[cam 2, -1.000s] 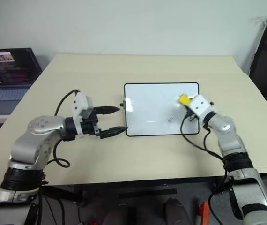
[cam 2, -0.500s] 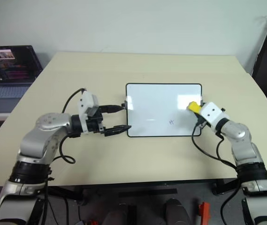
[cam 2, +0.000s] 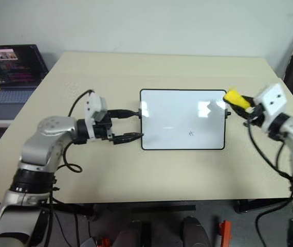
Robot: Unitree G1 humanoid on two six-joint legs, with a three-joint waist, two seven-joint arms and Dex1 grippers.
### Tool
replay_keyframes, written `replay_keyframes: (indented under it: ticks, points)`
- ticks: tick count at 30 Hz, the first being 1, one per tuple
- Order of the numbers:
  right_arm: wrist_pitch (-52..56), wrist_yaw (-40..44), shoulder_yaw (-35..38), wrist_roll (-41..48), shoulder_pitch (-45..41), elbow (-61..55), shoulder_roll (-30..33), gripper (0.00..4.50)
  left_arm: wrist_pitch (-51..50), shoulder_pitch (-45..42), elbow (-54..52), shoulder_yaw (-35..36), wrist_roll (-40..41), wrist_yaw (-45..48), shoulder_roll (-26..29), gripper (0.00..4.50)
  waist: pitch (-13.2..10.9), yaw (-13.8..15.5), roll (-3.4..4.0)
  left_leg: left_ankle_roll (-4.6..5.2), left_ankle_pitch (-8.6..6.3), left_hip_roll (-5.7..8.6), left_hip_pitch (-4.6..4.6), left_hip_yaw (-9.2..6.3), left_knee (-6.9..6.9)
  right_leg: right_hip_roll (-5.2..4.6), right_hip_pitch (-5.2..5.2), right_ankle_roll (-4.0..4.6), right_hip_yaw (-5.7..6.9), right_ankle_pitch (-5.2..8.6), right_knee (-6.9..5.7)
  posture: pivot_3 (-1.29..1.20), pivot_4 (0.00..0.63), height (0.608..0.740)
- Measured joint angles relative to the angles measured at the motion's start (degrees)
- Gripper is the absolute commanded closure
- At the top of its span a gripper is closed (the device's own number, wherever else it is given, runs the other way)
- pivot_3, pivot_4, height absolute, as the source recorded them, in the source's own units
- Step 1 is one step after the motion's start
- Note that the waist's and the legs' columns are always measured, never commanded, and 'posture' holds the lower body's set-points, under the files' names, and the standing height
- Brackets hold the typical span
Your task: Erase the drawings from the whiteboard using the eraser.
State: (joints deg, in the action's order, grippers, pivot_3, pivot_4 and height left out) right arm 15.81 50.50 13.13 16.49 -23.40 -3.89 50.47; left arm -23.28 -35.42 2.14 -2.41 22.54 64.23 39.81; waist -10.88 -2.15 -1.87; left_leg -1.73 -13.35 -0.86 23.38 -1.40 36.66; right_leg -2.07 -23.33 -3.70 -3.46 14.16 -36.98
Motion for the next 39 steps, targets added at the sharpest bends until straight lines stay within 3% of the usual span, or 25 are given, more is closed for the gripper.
replay_keyframes:
  ticks: [4,11,29,33,35,39]
  points:
    - [-1.6,6.5,0.0,-1.4,6.5,0.7,6.6,3.42,-0.3,0.1,0.0,1.5,0.0,1.8,3.6,0.00,0.0,0.2,0.03,0.00,-0.19,0.03,0.01,0.10,0.03,-0.08,-0.01,-0.04,-0.04,0.17,0.01,0.00,0.150,0.740]
    - [-4.6,9.5,1.0,-1.7,5.1,5.9,10.1,3.42,-0.8,1.1,-0.1,1.9,0.1,2.9,4.5,0.00,-0.1,0.2,0.07,-0.01,-0.19,0.03,0.01,0.10,0.23,-0.07,0.00,-0.05,-0.06,0.17,-0.09,0.00,0.150,0.740]
    - [-5.4,10.7,0.1,-1.6,2.1,9.2,9.3,3.42,-2.6,3.2,-3.4,3.1,1.3,1.6,5.2,0.00,-0.1,0.3,0.08,-0.01,-0.19,0.03,0.01,0.10,0.28,-0.07,0.01,-0.04,-0.06,0.16,-0.13,0.00,0.150,0.740]
    - [-4.5,9.1,-0.7,0.1,-0.3,7.4,4.1,3.42,-2.5,3.3,-3.8,3.1,1.3,1.5,5.2,0.00,0.0,0.0,0.08,-0.01,-0.18,0.02,-0.02,0.10,0.28,-0.06,0.01,-0.04,-0.09,0.16,-0.21,0.00,0.150,0.740]
    - [-4.2,5.5,-2.1,0.8,-2.3,4.1,-3.4,3.42,-2.3,3.6,-3.8,2.6,0.7,1.5,5.0,0.00,0.0,-0.4,0.07,-0.01,-0.19,-0.04,-0.11,0.08,0.28,0.03,0.07,-0.03,-0.10,0.15,-0.25,0.00,0.150,0.740]
    - [-7.8,-3.3,-11.4,-3.9,-2.6,2.8,-16.9,3.42,-2.5,4.9,-5.0,-0.7,0.2,0.1,0.3,0.00,-0.1,-0.4,0.12,-0.03,-0.17,0.05,-0.05,0.09,0.32,-0.05,0.00,-0.03,-0.11,0.15,-0.38,0.00,0.150,0.740]
